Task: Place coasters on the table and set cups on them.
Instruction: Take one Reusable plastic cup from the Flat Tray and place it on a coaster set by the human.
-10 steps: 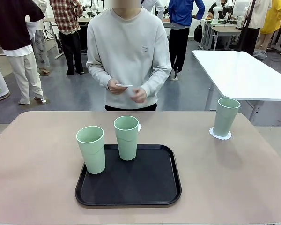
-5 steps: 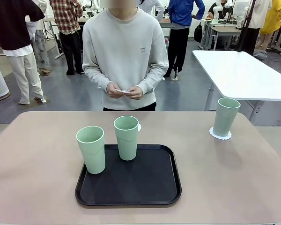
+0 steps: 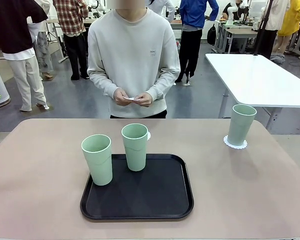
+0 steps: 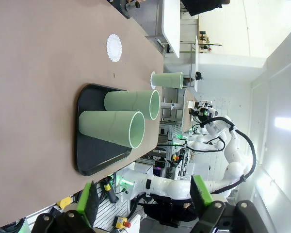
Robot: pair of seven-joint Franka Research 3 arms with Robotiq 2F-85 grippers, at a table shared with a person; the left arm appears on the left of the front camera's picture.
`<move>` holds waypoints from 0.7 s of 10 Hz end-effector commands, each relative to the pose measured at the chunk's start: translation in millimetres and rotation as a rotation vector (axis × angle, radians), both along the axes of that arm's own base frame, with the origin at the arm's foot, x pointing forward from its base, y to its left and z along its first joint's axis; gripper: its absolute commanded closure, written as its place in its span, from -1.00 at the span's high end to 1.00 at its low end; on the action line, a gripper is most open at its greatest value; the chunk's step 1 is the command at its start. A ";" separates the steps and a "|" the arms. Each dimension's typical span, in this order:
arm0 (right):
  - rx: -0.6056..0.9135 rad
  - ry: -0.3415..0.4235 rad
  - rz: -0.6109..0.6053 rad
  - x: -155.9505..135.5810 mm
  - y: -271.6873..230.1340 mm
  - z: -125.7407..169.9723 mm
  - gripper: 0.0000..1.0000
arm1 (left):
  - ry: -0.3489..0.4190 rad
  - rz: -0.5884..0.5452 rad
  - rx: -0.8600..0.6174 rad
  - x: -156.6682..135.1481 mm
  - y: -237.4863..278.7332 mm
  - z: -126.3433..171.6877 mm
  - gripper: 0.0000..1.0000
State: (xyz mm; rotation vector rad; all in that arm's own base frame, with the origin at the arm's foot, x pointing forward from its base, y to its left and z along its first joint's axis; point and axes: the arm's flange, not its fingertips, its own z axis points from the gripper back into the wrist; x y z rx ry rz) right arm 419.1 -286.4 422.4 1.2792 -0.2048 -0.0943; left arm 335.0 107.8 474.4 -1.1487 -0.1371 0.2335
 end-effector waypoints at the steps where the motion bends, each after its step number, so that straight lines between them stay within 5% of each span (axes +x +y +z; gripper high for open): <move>1: 0.005 0.003 -0.005 0.2 0.3 -0.2 1.00 | -0.020 -0.006 -0.017 1.2 -1.4 1.0 1.00; 7: 0.005 0.003 -0.005 0.2 0.3 -0.2 1.00 | -0.020 -0.006 -0.017 1.2 -1.4 1.0 1.00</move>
